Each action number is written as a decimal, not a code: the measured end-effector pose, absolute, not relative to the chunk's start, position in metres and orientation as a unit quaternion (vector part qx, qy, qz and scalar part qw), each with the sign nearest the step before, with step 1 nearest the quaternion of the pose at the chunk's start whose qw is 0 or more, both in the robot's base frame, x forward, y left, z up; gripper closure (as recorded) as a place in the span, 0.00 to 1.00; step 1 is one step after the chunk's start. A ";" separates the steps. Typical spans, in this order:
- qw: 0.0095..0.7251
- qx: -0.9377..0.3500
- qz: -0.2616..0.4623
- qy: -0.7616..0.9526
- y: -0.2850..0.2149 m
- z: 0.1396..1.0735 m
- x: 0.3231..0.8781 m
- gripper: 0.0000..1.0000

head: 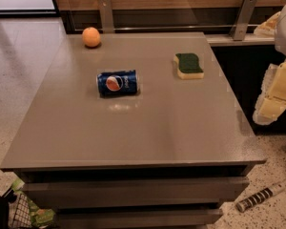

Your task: Place pepsi can upright

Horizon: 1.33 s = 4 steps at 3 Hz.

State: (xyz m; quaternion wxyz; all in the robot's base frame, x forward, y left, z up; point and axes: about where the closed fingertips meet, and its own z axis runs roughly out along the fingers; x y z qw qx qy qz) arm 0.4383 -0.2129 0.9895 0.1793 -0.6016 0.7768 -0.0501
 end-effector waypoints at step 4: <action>0.219 -0.627 -0.042 0.746 -0.125 1.022 0.501 0.00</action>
Offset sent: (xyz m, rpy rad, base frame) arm 0.0622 0.0618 0.0210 0.0875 -0.0657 0.0578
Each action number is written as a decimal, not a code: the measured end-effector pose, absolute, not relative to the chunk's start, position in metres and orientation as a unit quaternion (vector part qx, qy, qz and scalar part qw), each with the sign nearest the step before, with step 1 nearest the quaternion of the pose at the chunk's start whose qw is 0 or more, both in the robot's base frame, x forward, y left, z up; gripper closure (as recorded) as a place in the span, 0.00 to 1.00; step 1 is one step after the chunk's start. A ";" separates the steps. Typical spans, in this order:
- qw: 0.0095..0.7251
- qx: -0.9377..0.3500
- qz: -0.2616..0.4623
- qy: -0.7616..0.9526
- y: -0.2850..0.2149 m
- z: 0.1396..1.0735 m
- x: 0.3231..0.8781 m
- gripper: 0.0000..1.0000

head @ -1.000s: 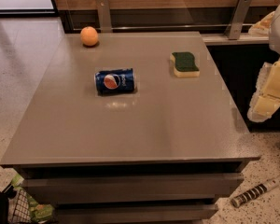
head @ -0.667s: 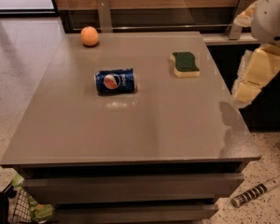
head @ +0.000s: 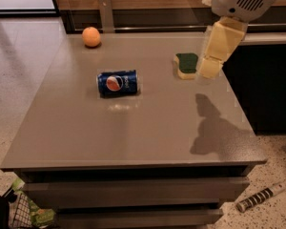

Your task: Place pepsi can upright

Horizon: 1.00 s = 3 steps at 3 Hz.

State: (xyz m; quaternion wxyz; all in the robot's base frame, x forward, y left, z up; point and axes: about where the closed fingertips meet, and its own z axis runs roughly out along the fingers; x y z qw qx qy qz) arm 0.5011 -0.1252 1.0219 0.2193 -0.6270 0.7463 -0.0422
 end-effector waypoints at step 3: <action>0.133 -0.680 -0.009 0.721 -0.029 0.972 0.560 0.00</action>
Offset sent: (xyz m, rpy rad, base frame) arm 0.0630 0.1110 -0.0459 -0.1275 0.2133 0.1613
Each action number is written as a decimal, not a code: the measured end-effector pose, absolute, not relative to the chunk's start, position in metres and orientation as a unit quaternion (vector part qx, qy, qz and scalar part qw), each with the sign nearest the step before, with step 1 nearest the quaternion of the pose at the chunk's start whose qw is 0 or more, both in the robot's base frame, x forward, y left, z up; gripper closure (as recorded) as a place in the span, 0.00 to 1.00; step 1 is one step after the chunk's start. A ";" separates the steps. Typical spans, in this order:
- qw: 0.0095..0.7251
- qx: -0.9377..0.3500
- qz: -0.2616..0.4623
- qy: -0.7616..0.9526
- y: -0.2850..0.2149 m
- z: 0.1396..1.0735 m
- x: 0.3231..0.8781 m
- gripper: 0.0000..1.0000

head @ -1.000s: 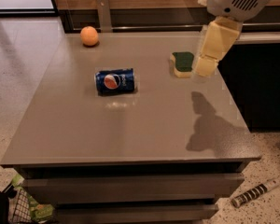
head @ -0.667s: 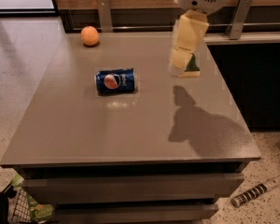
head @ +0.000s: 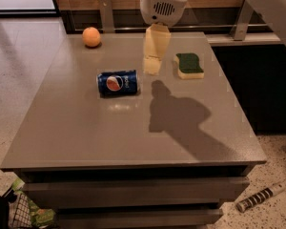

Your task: Place pepsi can upright

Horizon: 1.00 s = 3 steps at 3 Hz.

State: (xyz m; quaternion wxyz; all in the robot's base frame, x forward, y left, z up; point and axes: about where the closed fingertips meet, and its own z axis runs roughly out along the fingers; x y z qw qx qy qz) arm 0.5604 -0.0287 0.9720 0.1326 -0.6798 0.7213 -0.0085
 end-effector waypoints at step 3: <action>0.099 -0.693 -0.011 0.714 0.029 0.922 0.618 0.00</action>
Offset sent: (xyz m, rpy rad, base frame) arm 0.0128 0.0233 -0.0209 -0.0311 0.0062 0.0063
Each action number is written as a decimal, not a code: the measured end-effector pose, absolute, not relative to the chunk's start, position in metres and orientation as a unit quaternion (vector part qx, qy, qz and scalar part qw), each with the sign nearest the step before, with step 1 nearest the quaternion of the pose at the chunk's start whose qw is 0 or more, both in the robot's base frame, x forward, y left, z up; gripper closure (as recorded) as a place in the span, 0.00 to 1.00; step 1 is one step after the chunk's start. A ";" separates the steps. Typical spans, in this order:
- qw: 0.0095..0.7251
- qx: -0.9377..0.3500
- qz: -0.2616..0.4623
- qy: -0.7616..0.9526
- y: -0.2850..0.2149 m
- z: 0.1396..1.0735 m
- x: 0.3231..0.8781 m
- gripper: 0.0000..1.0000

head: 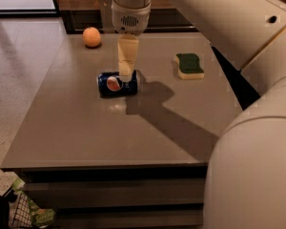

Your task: Place pepsi can upright

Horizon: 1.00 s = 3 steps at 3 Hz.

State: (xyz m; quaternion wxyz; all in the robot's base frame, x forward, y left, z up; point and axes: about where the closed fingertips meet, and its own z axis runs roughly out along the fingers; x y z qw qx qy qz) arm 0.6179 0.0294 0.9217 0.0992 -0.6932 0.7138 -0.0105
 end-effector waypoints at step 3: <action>0.069 -0.692 0.029 0.718 0.062 0.862 0.619 0.00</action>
Offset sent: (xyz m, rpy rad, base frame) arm -0.0126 0.0280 -0.0654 -0.0383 0.1770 0.0006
